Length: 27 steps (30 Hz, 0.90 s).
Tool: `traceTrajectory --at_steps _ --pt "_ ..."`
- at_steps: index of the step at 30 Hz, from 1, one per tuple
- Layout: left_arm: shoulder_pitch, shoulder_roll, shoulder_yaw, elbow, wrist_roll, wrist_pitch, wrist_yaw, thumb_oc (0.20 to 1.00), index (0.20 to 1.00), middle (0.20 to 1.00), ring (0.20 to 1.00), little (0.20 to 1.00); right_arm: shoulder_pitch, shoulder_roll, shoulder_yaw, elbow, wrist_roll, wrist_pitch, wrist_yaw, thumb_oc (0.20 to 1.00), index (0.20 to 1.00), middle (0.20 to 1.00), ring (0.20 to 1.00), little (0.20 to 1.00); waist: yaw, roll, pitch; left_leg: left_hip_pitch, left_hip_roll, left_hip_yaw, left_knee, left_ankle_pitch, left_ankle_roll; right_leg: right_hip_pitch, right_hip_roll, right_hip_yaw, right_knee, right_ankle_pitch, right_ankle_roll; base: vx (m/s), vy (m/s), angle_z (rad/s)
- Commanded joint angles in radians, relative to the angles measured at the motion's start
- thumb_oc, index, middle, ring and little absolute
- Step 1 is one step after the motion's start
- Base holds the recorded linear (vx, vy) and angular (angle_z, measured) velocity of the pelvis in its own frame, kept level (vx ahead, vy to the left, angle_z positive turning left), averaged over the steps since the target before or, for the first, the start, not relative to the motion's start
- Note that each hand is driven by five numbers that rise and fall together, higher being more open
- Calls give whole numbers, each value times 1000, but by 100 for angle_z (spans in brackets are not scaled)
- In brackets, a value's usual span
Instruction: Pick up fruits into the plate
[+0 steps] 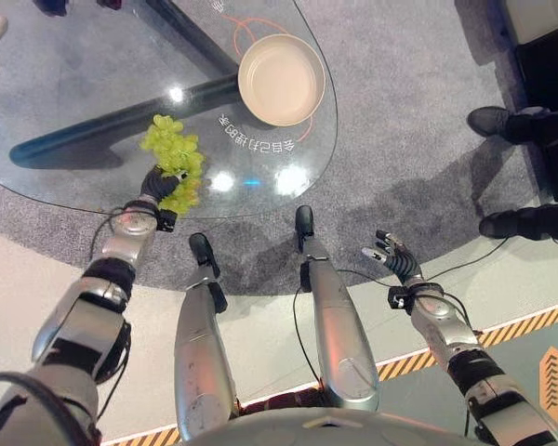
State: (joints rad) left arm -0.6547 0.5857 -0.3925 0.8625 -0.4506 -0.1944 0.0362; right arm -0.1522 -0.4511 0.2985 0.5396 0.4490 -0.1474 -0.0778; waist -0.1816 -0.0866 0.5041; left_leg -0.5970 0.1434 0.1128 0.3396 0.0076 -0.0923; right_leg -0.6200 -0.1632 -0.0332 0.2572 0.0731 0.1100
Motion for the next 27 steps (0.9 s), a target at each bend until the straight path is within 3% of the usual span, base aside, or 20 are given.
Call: traceTrajectory --at_steps 1,8,13,15,17,21,23,27 --pt "13 12 87 -108 -62 -106 4 200 200 200 200 200 65 -17 -54 -115 5 -65 7 1000 1000 1000 1000 1000 16 17 16 72 -113 34 -75 -54 43 49 112 -22 46 -102 -36 18 34 3" --pt "82 7 147 -244 -94 -197 40 200 200 200 200 200 73 2 -83 -202 42 -103 99 1000 1000 1000 1000 1000 40 50 16 225 -120 28 -122 -57 40 201 77 -46 10 -121 -30 19 27 3" --pt "159 -15 197 -310 -55 -252 73 200 200 200 200 200 95 30 -110 -263 82 -188 74 1000 1000 1000 1000 1000 50 56 -28 309 -113 31 -159 -56 37 293 53 -59 -37 -119 -23 58 4 5" --pt "205 -21 212 -352 0 -281 116 200 200 200 200 200 103 45 -129 -305 100 -201 87 1000 1000 1000 1000 1000 51 63 -55 343 -112 31 -177 -57 35 332 48 -62 -59 -120 -22 76 38 -1" --pt "251 -19 220 -407 79 -298 168 200 200 200 200 200 112 59 -140 -360 130 -172 126 1000 1000 1000 1000 1000 54 70 -91 382 -110 31 -196 -59 36 377 39 -68 -83 -121 -20 98 34 -1" --pt "312 -12 213 -504 221 -303 241 200 200 200 200 200 108 59 -136 -414 141 -173 171 1000 1000 1000 1000 1000 69 79 -151 447 -102 30 -238 -54 31 459 28 -86 -133 -118 -12 99 5 -1" --pt "337 -8 197 -562 326 -290 301 200 200 200 200 200 90 49 -124 -456 98 -238 133 1000 1000 1000 1000 1000 85 81 -188 491 -96 26 -269 -49 26 507 21 -104 -158 -114 -6 92 -28 8" --pt "346 -17 165 -594 473 -278 381 200 200 200 200 200 20 48 -93 -488 71 -284 51 1000 1000 1000 1000 1000 110 89 -249 538 -89 19 -287 -50 27 557 22 -126 -162 -124 -7 95 -25 0"
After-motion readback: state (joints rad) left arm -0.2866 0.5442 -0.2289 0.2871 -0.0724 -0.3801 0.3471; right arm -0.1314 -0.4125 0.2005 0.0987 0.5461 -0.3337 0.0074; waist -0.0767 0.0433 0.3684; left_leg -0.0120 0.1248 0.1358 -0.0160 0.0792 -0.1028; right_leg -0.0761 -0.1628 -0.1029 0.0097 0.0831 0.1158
